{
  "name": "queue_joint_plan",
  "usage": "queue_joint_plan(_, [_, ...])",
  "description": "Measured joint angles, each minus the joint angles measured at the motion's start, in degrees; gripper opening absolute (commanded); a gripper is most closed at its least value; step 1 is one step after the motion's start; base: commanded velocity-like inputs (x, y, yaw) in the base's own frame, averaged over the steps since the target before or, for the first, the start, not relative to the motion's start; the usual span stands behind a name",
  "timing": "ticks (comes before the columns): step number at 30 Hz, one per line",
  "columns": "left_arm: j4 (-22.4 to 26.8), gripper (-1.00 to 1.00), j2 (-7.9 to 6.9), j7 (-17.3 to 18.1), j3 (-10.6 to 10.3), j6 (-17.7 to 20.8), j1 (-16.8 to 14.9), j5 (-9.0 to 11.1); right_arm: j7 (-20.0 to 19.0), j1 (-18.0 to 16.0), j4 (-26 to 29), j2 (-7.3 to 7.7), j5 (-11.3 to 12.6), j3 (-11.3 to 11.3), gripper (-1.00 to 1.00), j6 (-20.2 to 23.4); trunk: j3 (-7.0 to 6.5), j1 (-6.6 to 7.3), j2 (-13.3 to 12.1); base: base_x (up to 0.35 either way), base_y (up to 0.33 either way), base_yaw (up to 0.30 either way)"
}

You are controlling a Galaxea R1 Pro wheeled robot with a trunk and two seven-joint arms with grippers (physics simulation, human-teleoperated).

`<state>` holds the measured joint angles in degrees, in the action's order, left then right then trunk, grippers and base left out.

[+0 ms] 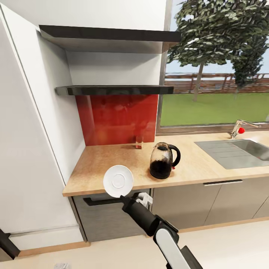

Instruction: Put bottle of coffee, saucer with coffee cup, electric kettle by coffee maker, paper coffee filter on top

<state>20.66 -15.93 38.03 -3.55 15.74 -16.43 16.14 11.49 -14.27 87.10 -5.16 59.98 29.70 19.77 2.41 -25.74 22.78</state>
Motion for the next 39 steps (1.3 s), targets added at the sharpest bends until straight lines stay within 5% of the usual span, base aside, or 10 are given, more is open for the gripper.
queue_joint_plan(7, [-4.4, 1.00, 3.25, -13.7, 0.0, -2.5, 0.0, -0.3, 0.0, 0.0, 0.1, 0.30, -0.1, -0.1, -1.00, 0.0, 0.00, 0.00, 0.0, 0.000, 0.000, -0.167])
queue_joint_plan(11, [-8.0, 1.00, 3.80, -27.6, -0.1, -2.8, 0.5, -0.4, -4.0, 0.0, 0.1, 1.23, -0.1, -0.1, -1.00, 0.1, 0.01, 0.00, 0.0, 0.000, 0.000, -0.291])
queue_joint_plan(17, [-9.6, 1.00, 3.70, -30.3, -0.1, -7.3, 2.5, -0.4, -6.4, 0.0, 0.0, 1.96, -0.2, -0.2, -1.00, 0.1, 0.00, 0.00, 0.0, 0.000, -0.011, -0.300])
queue_joint_plan(26, [-9.7, 1.00, 3.83, -37.3, -0.3, -8.2, 3.5, -0.4, -6.5, 0.0, 0.0, 2.03, -0.2, -0.1, -1.00, 0.1, 0.00, 0.01, 0.0, 0.031, -0.248, -0.300])
queue_joint_plan(39, [-9.8, 1.00, 3.95, -38.3, -0.2, -8.2, 3.8, -1.8, -6.5, 0.0, -0.1, 2.00, -0.2, -0.1, -1.00, 0.1, 0.00, 0.00, 0.0, 0.040, -0.272, -0.152])
